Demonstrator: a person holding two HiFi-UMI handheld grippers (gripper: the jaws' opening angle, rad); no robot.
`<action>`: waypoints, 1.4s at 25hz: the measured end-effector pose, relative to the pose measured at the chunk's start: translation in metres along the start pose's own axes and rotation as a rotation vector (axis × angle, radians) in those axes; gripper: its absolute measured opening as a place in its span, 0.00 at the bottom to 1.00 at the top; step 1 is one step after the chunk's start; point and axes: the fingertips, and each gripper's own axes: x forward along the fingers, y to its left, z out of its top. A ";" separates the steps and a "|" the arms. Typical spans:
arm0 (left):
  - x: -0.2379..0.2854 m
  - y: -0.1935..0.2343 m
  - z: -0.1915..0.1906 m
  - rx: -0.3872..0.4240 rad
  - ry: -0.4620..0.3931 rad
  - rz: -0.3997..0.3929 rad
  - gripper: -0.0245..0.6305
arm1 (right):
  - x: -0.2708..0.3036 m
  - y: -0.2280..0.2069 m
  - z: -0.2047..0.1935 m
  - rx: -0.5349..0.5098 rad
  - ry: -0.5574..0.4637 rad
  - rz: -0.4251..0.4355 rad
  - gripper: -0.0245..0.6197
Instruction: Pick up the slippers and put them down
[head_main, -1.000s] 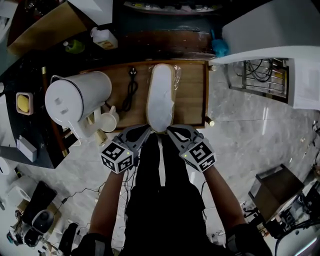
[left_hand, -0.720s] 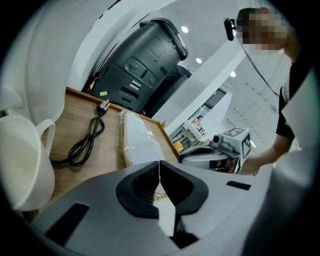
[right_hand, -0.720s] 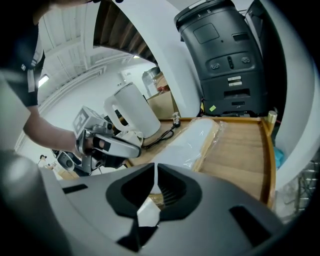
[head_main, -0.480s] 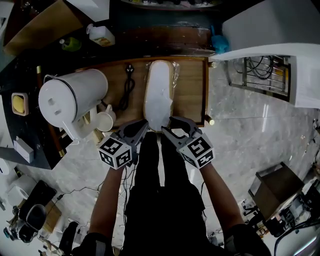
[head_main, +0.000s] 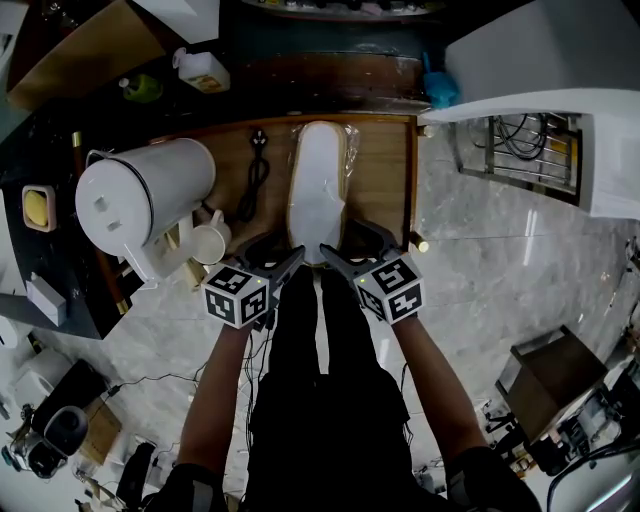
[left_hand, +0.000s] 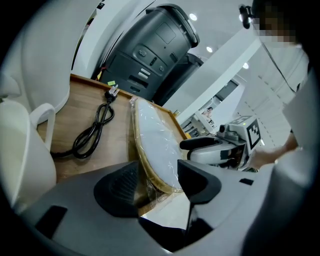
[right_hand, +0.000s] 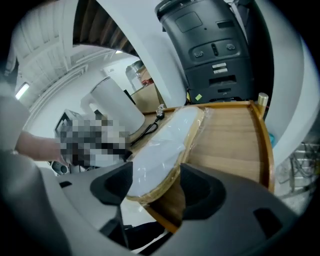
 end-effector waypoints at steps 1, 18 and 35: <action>0.001 0.002 -0.001 -0.004 0.009 0.007 0.40 | 0.002 -0.003 -0.001 0.017 0.013 -0.003 0.48; 0.024 0.003 -0.003 -0.037 0.076 -0.017 0.40 | 0.023 -0.010 -0.015 0.118 0.087 0.064 0.48; 0.002 -0.004 0.011 -0.011 0.031 -0.030 0.40 | 0.009 0.007 0.004 0.112 -0.005 0.050 0.48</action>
